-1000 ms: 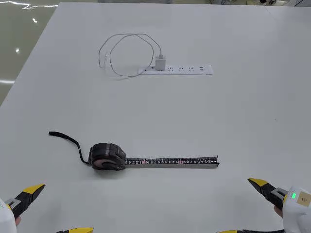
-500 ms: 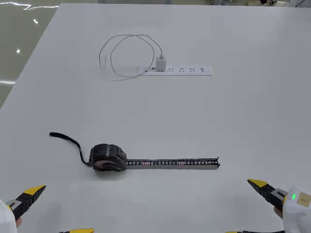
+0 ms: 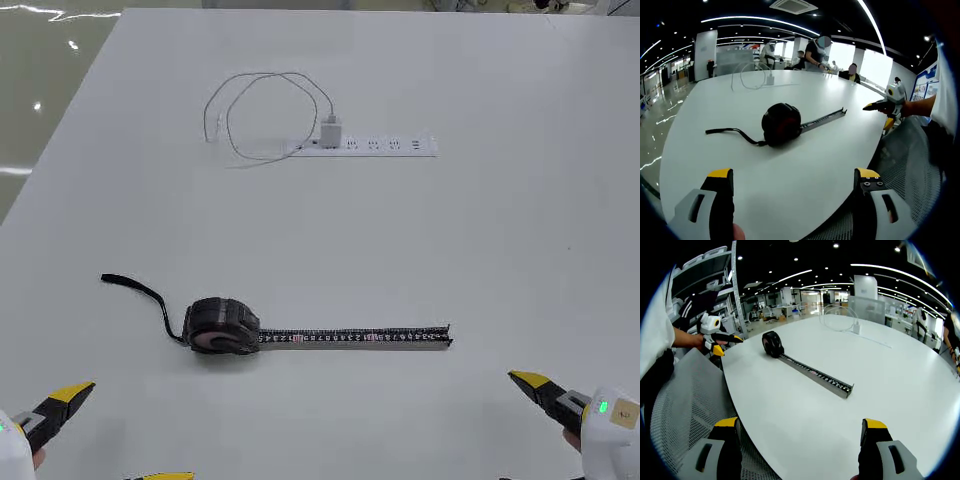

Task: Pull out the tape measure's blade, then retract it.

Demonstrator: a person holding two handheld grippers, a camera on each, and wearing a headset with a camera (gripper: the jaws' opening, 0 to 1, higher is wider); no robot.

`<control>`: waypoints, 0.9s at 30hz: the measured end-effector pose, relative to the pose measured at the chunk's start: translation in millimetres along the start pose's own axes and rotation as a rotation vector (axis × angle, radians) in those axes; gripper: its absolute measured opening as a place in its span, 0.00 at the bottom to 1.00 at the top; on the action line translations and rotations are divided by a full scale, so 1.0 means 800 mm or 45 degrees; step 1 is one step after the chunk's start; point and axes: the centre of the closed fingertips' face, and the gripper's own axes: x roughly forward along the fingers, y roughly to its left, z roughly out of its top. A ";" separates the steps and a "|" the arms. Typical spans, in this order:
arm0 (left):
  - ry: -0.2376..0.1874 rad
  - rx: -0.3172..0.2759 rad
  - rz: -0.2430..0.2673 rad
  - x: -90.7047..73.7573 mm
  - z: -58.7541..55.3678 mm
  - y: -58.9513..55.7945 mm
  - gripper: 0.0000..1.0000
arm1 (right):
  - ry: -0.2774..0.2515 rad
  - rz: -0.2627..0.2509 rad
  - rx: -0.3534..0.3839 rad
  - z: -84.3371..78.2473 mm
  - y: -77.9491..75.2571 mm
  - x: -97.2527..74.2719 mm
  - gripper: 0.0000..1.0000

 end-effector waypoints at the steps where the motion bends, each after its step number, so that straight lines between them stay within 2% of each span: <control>1: 0.001 0.000 -0.001 0.000 0.000 0.000 0.98 | 0.001 -0.001 0.000 0.000 0.000 0.000 0.99; 27: -0.009 -0.005 -0.014 0.005 0.005 -0.003 0.98 | -0.002 0.000 0.001 0.002 -0.001 0.001 0.99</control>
